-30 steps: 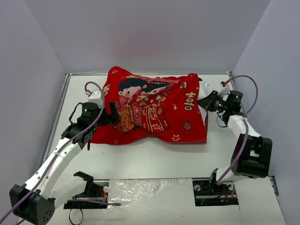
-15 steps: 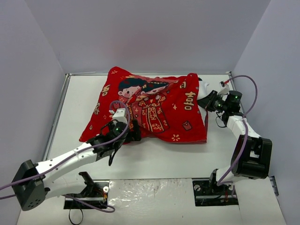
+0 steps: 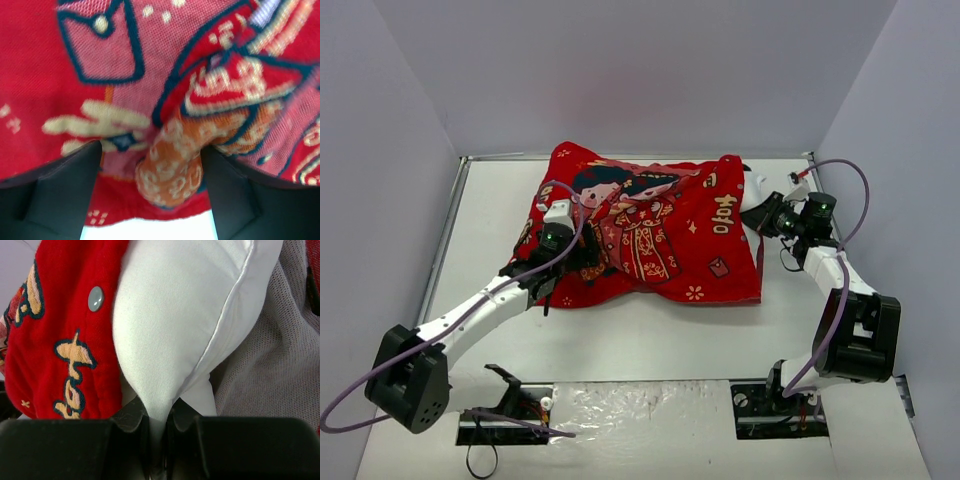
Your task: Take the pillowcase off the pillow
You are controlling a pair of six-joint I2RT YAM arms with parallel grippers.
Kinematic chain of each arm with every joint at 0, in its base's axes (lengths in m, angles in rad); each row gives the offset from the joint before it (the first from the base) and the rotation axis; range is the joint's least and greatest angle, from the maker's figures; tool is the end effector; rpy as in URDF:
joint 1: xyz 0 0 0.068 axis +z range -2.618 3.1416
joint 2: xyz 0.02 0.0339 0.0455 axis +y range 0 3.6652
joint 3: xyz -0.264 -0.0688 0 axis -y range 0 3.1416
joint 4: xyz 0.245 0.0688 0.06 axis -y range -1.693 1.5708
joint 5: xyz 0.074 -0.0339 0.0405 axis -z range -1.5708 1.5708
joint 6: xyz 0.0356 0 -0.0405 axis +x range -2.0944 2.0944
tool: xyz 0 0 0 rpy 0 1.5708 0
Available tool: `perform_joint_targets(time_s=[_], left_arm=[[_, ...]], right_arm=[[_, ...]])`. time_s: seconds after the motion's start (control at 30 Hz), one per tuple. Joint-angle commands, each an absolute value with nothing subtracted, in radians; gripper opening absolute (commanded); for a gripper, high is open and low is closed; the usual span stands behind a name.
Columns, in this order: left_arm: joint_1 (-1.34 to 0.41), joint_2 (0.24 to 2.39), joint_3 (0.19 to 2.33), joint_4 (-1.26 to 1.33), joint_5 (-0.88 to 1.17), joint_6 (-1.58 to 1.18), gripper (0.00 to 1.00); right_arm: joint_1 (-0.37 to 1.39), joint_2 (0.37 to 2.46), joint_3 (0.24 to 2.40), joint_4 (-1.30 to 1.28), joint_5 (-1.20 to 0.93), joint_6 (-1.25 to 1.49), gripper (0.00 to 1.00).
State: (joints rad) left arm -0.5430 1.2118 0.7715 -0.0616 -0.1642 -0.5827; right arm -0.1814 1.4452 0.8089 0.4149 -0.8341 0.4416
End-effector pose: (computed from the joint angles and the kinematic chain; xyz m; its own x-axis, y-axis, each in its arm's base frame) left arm 0.2343 -0.1346 0.2580 -0.5569 -0.2980 -0.7753 0.0965 0.9039 -0.4168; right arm 0.3148 -0.0309 0.2566 -0.4472 0.3740 -0.8125 -0.4407 0.6984 0.5640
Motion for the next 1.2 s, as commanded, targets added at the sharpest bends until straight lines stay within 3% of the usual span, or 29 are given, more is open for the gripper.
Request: perform_joint_targets(time_s=[0.0, 0.07, 0.1, 0.17, 0.2, 0.57, 0.9, 1.17], left_arm=[[-0.502, 1.258, 0.831, 0.029, 0.039, -0.496, 0.64], [-0.492, 1.273, 0.838, 0.040, 0.081, -0.489, 0.47], [-0.488, 1.273, 0.836, 0.052, 0.090, -0.488, 0.32], [-0.469, 1.264, 0.830, 0.055, 0.097, -0.485, 0.17], [-0.460, 1.259, 0.822, 0.048, 0.094, -0.482, 0.03], [-0.066, 1.077, 0.759, -0.074, 0.123, -0.430, 0.02], [0.112, 1.091, 0.779, -0.120, 0.043, -0.426, 0.02], [0.146, 1.101, 0.856, -0.147, 0.011, -0.442, 0.02]], right_arm=[[-0.173, 1.397, 0.830, 0.494, -0.861, 0.426, 0.00], [-0.173, 1.399, 0.833, 0.492, -0.864, 0.425, 0.00], [-0.175, 1.399, 0.836, 0.486, -0.864, 0.423, 0.00], [-0.175, 1.399, 0.842, 0.480, -0.867, 0.419, 0.00], [-0.176, 1.397, 0.847, 0.476, -0.870, 0.416, 0.00], [-0.235, 1.407, 0.917, 0.408, -0.890, 0.400, 0.00], [-0.348, 1.394, 0.917, 0.379, -0.916, 0.391, 0.00], [-0.511, 1.411, 0.914, 0.238, -0.946, 0.247, 0.00]])
